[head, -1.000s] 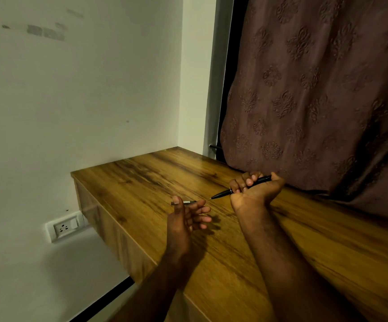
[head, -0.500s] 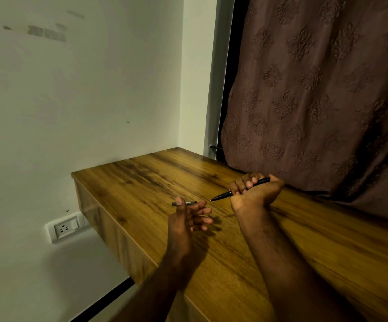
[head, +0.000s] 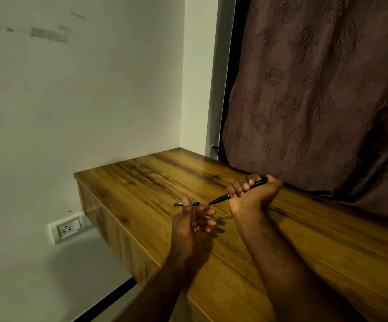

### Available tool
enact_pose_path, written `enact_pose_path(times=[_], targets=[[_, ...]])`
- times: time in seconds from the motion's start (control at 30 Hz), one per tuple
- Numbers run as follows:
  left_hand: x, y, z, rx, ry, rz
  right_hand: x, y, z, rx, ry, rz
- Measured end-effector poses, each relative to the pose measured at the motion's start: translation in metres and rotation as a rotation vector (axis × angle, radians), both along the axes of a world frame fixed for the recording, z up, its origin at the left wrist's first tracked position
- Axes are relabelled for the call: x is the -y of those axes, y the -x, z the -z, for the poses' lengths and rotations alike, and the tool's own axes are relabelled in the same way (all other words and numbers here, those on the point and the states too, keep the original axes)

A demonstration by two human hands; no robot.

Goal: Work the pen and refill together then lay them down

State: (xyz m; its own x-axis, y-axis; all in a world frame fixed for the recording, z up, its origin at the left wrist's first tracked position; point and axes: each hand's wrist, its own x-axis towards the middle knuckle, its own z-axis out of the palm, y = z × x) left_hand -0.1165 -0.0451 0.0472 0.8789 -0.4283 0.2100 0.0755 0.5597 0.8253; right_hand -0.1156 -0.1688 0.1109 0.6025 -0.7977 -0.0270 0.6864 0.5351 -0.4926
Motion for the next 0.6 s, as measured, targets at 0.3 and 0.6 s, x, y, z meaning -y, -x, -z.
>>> enact_pose_path(times=[0.3,0.6], targets=[[-0.004,0.000,-0.001,-0.008,-0.097,-0.079,-0.006,-0.006,0.008,-0.027,0.029,-0.014],[-0.003,-0.015,0.007,-0.079,-0.152,-0.175,-0.017,-0.017,0.025,-0.229,0.085,-0.087]])
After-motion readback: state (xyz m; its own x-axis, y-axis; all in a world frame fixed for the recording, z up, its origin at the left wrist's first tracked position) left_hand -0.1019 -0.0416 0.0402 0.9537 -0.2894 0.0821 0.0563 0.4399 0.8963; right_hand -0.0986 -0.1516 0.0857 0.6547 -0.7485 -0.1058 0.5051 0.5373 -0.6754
